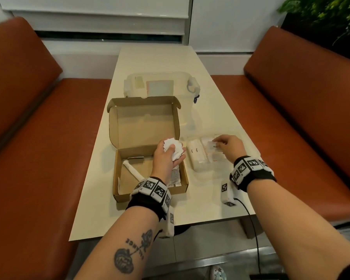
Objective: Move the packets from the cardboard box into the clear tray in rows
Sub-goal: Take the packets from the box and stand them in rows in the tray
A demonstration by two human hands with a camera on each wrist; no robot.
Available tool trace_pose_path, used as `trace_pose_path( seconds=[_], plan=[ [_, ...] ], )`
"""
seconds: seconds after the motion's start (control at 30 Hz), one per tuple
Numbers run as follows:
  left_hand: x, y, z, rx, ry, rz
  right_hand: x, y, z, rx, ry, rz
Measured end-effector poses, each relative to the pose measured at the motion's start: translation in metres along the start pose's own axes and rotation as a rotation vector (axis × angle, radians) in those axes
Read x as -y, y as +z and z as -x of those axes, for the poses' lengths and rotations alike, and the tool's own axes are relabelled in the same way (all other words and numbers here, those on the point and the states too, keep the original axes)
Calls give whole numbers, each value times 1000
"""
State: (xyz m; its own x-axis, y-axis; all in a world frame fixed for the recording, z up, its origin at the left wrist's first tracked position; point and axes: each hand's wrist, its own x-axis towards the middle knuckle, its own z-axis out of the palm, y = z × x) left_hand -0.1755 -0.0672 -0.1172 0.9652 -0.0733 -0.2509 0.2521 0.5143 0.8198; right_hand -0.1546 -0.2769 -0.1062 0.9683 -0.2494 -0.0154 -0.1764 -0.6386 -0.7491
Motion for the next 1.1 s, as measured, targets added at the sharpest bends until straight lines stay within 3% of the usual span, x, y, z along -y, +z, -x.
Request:
trace_pose_path(
  seconds=[0.27,0.47,0.73,0.93,1.1],
  plan=[
    [11,25,-5,49,-6,-74,-34,-41,-14,-80,39,17],
    [24,46,-8,65,-16,-122,-45,-36,-10,82,12,176],
    [43,49,-10,61,-35,-136,-48,-30,-15,148,-1,356],
    [46,51,-14,11,-44,-146,-46,-27,-19,115,3,480],
    [48,51,-16,-25,-52,-161,-45,-25,-27,218,-15,629]
  ],
)
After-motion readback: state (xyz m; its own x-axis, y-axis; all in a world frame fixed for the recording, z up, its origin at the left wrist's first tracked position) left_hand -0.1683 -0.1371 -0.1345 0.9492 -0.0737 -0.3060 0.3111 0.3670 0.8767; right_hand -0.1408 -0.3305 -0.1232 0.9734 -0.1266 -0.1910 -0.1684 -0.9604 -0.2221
